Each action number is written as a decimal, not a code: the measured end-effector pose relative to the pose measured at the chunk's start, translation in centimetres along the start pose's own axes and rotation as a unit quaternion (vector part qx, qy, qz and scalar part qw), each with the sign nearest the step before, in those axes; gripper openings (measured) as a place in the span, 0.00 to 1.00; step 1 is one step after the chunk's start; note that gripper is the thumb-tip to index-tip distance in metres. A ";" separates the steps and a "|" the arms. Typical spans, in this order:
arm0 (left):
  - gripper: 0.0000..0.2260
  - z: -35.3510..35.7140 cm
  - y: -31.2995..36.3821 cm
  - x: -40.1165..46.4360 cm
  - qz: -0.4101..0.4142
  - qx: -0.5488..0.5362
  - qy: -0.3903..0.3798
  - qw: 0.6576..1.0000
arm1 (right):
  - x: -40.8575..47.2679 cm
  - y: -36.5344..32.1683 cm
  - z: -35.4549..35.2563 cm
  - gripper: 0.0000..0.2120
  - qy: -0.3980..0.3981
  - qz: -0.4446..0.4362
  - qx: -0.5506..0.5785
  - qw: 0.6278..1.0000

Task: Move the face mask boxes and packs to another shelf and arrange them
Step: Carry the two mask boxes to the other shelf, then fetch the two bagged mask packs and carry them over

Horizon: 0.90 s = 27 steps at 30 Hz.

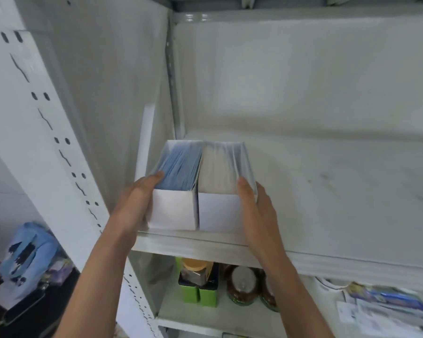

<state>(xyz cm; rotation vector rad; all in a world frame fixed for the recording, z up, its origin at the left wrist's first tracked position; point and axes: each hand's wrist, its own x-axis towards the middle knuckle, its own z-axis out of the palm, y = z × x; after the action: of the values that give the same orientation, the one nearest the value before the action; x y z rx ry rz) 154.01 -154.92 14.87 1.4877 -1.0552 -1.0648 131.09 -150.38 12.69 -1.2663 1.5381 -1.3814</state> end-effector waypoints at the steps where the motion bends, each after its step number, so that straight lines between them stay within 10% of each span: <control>1: 0.11 0.1 0.2 0.2 0.007 0.008 0.013 1.000 | -0.1 0.1 0.3 0.48 0.009 -0.010 -0.007 1.000; 8: 0.13 -0.5 1.1 -0.5 0.120 0.148 0.050 0.980 | -0.1 0.9 0.9 0.55 0.035 -0.047 -0.064 0.996; 14: 0.21 1.1 2.7 -2.6 0.427 0.261 0.114 0.858 | -1.1 0.5 0.2 0.44 0.014 -0.047 -0.018 0.999; 21: 0.18 8.0 4.0 -5.5 0.554 0.228 -0.091 0.796 | -4.0 0.8 -8.1 0.17 0.204 -0.114 -0.132 0.963; 27: 0.18 19.4 4.0 -12.8 0.636 0.202 -0.279 0.691 | -10.2 1.4 -20.4 0.15 0.299 -0.040 -0.367 0.880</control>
<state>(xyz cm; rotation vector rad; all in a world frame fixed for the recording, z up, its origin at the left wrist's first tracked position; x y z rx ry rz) 131.83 -147.42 17.72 0.3183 -2.3458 -0.1870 114.45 -134.80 13.97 -1.3926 2.6448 -1.3551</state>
